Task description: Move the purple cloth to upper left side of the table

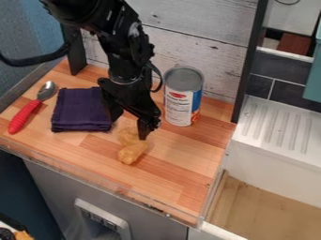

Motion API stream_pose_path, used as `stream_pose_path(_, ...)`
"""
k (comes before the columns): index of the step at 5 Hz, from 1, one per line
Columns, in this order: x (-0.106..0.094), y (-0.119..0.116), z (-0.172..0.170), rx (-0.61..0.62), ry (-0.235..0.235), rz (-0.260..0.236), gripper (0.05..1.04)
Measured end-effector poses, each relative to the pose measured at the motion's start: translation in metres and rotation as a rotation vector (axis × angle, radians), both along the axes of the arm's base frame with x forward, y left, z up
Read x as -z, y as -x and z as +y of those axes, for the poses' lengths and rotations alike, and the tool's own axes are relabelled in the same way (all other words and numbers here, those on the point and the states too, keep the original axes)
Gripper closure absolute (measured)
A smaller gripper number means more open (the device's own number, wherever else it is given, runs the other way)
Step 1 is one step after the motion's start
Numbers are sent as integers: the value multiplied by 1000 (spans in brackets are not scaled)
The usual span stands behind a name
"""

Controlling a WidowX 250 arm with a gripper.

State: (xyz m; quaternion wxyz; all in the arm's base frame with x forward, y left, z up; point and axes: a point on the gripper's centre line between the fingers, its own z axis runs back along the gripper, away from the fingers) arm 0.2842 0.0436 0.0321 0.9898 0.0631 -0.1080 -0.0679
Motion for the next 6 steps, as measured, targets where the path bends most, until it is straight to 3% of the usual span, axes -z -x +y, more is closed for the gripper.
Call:
stream_pose_path(1, 7, 3, 0, -3, 5, 27, 84)
stream_pose_path(2, 3, 6, 23, -68, 2, 46, 84)
stream_pose_path(4, -10, -5, 70, -173, -11, 13, 84)
stream_pose_path(6, 12, -12, 114, -256, -4, 49, 84)
